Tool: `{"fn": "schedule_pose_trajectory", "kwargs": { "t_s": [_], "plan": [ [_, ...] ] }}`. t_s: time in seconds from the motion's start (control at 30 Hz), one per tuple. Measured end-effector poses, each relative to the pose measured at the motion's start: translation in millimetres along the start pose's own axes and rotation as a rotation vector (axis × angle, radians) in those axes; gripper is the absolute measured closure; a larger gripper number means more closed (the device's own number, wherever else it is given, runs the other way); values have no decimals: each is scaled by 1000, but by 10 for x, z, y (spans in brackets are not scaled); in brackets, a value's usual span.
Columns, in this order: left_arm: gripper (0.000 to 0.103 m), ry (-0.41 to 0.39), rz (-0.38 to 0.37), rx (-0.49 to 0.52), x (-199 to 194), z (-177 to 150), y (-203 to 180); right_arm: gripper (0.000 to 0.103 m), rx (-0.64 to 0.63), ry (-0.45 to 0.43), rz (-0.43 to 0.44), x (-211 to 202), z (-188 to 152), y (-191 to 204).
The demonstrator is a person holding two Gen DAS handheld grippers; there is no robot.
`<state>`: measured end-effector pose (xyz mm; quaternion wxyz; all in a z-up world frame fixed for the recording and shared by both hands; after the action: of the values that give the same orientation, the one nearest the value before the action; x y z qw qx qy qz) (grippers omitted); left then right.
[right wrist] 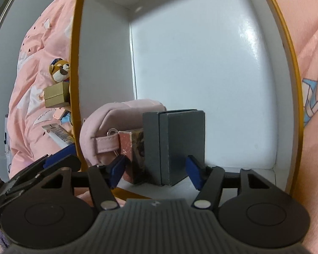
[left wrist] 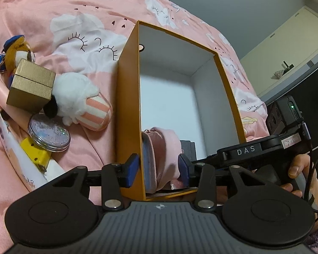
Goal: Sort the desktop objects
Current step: 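Release the brown card box in the white box with left gripper while right gripper straightens grey box, then grasp the gold cube box with the right gripper and lift it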
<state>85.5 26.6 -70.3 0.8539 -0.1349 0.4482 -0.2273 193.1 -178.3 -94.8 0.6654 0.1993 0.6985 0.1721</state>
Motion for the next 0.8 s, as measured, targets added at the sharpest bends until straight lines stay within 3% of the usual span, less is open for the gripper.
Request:
{"fn": "schedule_pose_trajectory", "kwargs": {
  "t_s": [0.2,0.37,0.63,0.8],
  "plan": [
    [57,-31,46,58,-111,22,-113,36,-92,-40,-24,-66,-93,46],
    [57,-104,158,138,-353,70,-202,37,-185,-118,-4,-257,-197,120],
    [57,-126,275,140,-648,47,-46,33,-477,-371,-18,-582,-370,501],
    [57,-153,393,80,-924,48,244,31,-637,-561,28,-662,-442,792]
  ]
}}
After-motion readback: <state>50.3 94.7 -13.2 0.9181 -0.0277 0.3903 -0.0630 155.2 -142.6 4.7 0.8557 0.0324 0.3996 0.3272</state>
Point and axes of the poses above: each gripper's, at about its wrist camera, not at the fingertips, and x roughly the way its jaws point, y to its left, z to its top, the point moved 5 cm from there along x, roughly the way its jaws point, and after that the axes turned 12 degrees about x, right-handed, at the moved point
